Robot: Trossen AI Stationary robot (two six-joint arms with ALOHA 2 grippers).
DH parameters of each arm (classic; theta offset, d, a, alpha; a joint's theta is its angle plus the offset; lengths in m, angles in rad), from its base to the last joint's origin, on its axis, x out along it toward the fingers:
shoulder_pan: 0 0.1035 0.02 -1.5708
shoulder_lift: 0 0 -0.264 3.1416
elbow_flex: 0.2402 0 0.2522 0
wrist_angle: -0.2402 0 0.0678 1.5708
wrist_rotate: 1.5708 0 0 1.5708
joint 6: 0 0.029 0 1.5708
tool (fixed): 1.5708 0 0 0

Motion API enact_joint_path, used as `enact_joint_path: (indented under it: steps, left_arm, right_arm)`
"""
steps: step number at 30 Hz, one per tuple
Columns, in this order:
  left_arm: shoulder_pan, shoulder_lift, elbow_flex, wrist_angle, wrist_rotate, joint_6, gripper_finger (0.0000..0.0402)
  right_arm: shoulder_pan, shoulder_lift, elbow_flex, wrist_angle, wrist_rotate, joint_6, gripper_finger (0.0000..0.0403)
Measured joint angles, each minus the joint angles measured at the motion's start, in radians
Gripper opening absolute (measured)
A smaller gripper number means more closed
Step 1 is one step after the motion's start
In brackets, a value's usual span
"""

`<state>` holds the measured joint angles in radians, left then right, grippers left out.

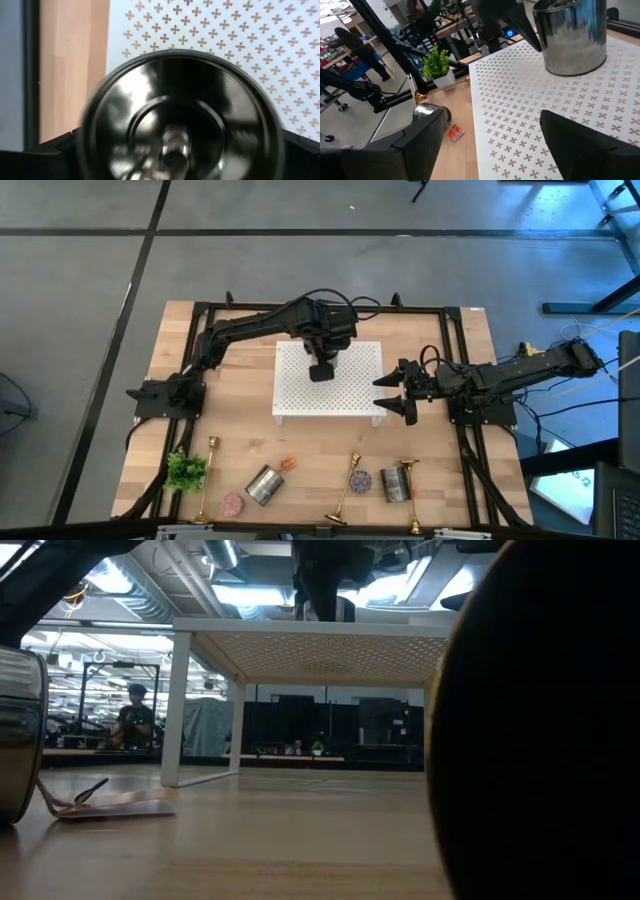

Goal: Pick & Place candle stick holders
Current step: Put the middle big silver scented candle on the shelf

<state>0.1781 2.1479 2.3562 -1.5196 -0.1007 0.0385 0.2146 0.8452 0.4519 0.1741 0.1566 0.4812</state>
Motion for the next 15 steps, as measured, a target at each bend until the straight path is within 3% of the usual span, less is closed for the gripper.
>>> enact_joint_path:
  steps: [15]
  left_arm:
    - [-0.008,-0.161,0.0,0.231,0.069,0.015,0.04]
  right_arm:
    - [0.0,0.0,0.0,-0.003,0.0,0.0,0.0328]
